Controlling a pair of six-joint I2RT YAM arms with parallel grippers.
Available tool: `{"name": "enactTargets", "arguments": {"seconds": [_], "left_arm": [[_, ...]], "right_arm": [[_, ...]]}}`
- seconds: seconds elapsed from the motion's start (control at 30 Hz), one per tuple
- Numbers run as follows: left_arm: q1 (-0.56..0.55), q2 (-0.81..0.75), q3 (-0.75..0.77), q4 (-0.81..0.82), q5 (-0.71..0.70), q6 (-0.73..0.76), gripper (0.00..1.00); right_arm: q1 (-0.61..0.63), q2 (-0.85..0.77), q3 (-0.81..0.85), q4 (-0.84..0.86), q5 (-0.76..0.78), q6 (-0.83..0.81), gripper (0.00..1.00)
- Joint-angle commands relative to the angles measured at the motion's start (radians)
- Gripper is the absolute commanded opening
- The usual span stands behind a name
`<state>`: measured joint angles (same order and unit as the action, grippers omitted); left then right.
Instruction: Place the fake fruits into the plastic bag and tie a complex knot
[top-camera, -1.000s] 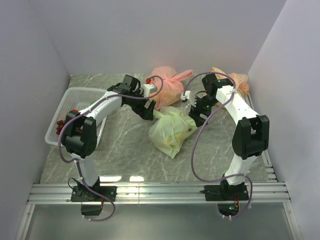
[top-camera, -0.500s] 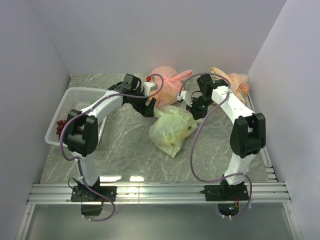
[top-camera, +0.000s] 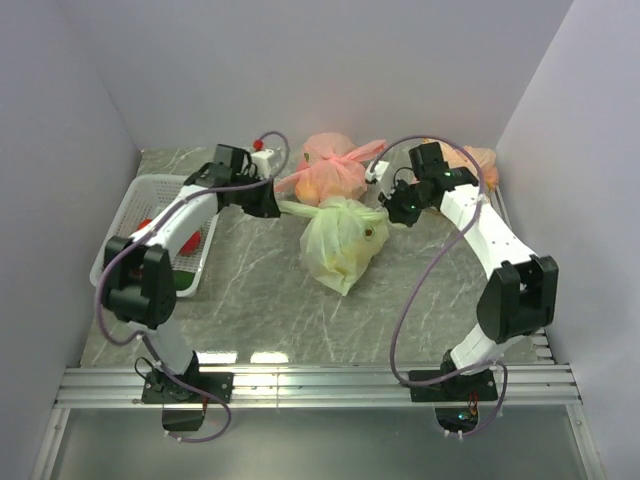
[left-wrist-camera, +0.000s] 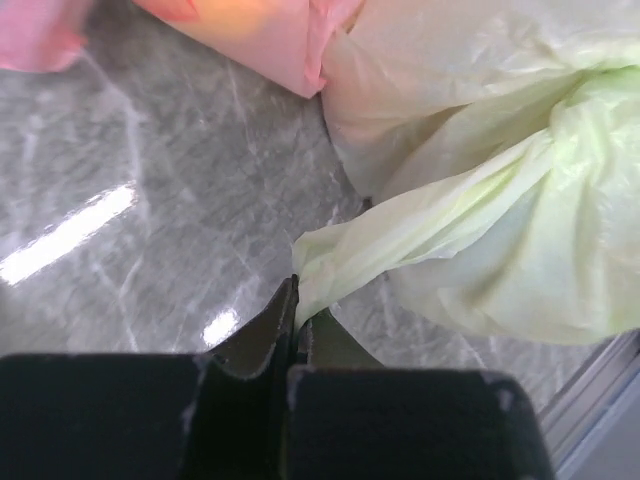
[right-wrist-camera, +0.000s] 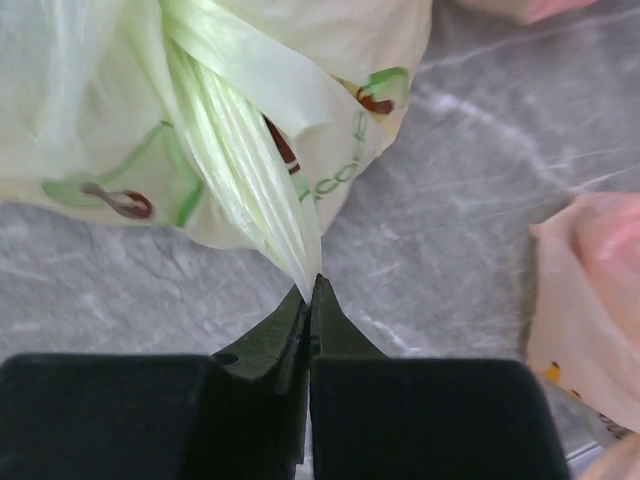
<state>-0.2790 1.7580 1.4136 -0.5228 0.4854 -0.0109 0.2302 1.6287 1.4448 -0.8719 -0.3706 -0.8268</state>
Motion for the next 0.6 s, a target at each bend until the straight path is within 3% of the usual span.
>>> {"name": "enactTargets", "arguments": {"seconds": [0.0, 0.2, 0.37, 0.57], "left_arm": [[0.116, -0.161, -0.053, 0.033, -0.148, -0.064, 0.0], [0.208, -0.218, -0.154, 0.03, -0.17, -0.009, 0.0], [0.21, -0.184, -0.249, 0.07, -0.157, 0.048, 0.0], [0.23, -0.192, -0.168, 0.055, -0.156, 0.086, 0.0]], "right_arm": [[-0.081, -0.11, -0.038, -0.027, 0.191, 0.063, 0.0], [-0.178, -0.155, -0.185, 0.048, 0.289, 0.052, 0.0], [-0.203, -0.128, -0.296, 0.106, 0.295, 0.06, 0.0], [-0.207, -0.118, -0.187, 0.074, 0.289, 0.071, 0.0]]}}
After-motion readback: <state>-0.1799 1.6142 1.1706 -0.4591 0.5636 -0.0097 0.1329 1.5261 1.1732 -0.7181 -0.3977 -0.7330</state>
